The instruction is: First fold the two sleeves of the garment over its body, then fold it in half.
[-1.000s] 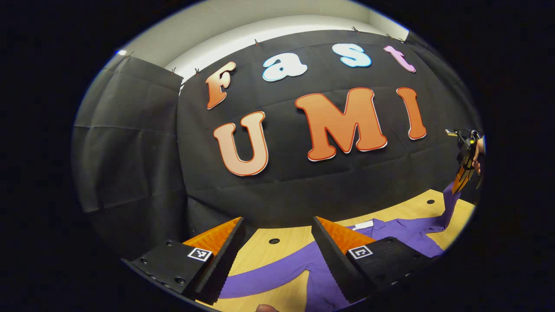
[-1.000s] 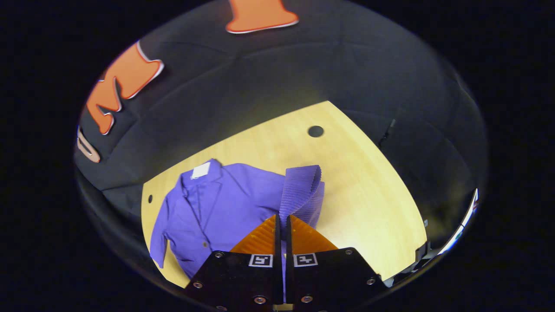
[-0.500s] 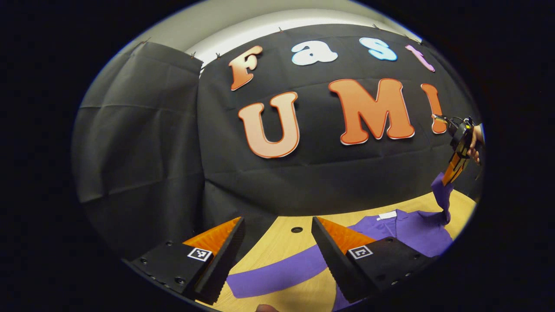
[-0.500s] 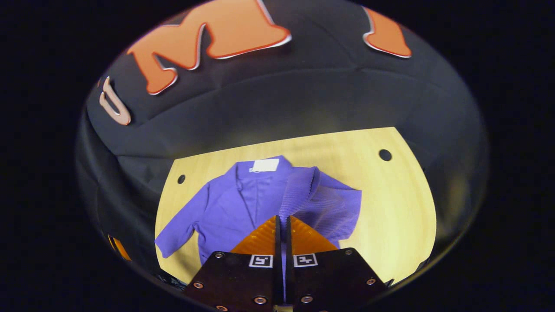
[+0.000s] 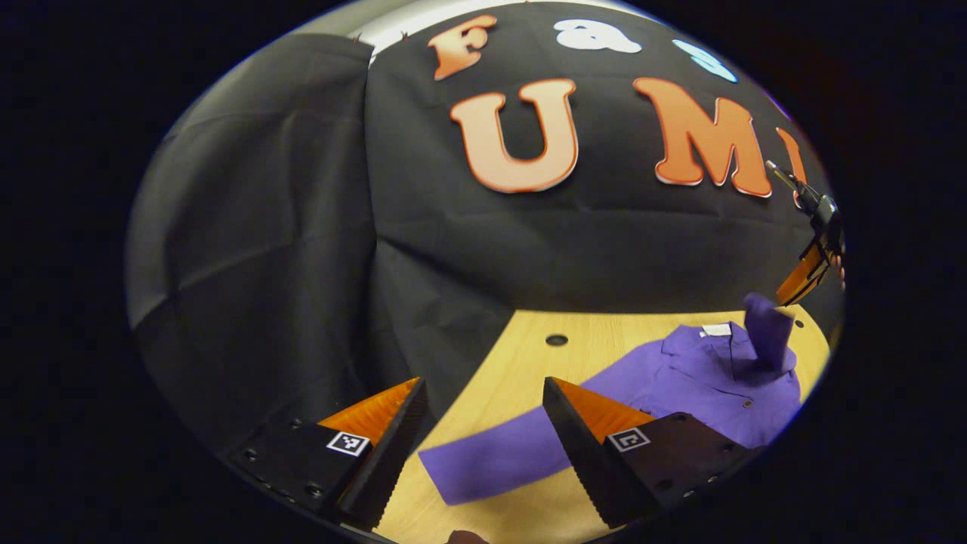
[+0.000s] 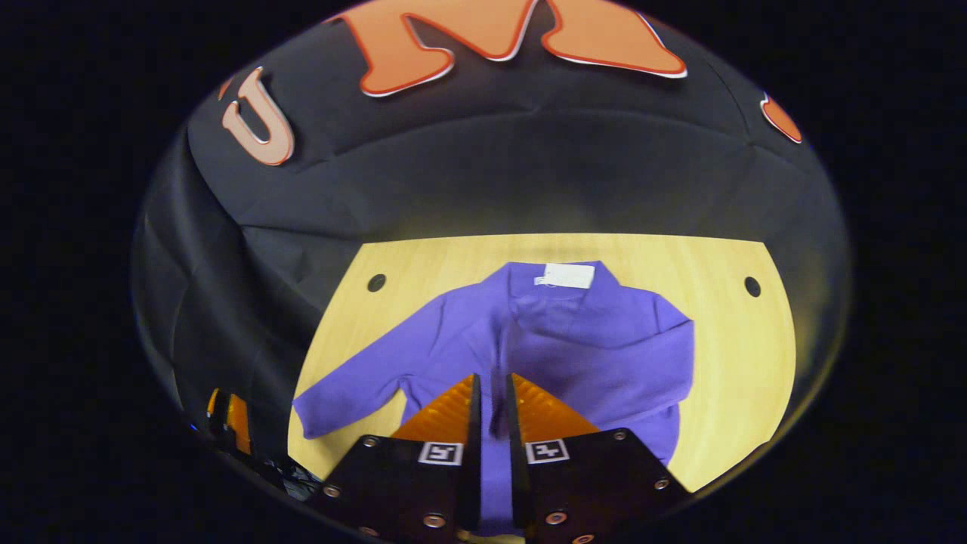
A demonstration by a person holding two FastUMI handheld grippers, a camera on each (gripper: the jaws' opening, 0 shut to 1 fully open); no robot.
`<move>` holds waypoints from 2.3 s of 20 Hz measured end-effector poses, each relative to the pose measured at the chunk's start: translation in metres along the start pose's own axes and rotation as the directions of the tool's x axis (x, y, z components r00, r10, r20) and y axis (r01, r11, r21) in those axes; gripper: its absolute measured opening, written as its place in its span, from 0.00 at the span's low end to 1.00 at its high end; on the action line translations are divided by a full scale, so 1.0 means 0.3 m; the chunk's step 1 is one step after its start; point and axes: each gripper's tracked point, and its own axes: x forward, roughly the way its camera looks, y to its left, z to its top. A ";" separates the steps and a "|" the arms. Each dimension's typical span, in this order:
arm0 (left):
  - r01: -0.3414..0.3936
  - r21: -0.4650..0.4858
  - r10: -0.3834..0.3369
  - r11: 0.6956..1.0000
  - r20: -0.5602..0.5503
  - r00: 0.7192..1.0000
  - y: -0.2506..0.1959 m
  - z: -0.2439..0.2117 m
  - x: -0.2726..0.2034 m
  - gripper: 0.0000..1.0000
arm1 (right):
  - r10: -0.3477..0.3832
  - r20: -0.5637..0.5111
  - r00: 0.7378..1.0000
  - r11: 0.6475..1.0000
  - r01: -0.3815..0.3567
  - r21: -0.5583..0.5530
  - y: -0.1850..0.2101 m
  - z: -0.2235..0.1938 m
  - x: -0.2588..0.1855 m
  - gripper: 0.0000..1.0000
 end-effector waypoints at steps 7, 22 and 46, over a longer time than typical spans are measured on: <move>-0.006 -0.196 -0.060 0.981 -0.327 0.943 0.005 -0.238 0.153 0.99 | 0.009 0.234 0.972 0.998 0.005 -0.062 0.016 0.097 -0.137 0.60; -0.227 -0.276 -0.060 0.934 -0.748 0.661 0.043 -0.611 0.285 0.98 | -0.132 0.492 0.860 0.967 0.221 -0.128 -0.256 0.045 -0.494 0.95; -0.183 -0.187 -0.059 0.965 -0.837 0.545 0.004 -0.670 0.384 0.09 | -0.194 0.592 0.783 0.966 0.256 -0.023 -0.439 0.023 -0.722 0.95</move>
